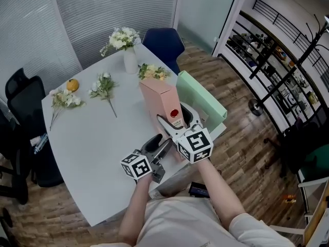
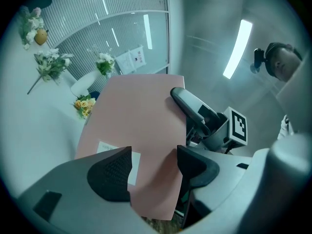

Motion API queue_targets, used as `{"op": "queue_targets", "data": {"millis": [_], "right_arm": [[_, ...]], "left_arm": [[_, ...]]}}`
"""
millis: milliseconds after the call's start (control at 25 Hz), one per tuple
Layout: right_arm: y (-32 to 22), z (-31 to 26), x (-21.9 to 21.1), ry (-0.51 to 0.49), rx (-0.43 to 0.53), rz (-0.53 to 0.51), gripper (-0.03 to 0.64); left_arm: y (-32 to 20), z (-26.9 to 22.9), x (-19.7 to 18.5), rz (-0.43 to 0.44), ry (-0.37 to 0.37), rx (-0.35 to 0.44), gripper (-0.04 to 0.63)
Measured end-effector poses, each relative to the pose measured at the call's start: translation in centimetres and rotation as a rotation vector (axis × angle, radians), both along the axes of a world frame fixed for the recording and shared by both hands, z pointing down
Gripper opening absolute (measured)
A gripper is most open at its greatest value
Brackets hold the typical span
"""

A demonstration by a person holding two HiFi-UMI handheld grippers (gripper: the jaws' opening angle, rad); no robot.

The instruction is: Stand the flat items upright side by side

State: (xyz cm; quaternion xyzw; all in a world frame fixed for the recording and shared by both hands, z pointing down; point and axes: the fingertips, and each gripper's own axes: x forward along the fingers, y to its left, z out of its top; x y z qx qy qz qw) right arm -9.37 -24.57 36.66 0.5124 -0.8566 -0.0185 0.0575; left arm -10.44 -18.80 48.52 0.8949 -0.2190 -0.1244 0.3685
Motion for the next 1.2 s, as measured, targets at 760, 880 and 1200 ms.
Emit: {"op": "queue_targets", "data": {"millis": [760,880,1200], "right_arm": [[3.8,3.5,3.9,0.01,-0.024,0.049,0.325],[4.1,4.4,4.7,0.013,-0.059,0.05,0.322],[5.9,8.2,7.6,0.02,-0.173,0.059,0.321]], "left_arm": [[0.1,2.1,1.7,0.008,-0.025,-0.053,0.285],[-0.3,2.4,1.3,-0.007,-0.026,-0.066,0.285],[-0.8,3.9,1.8,-0.024,-0.03,-0.108,0.285]]}}
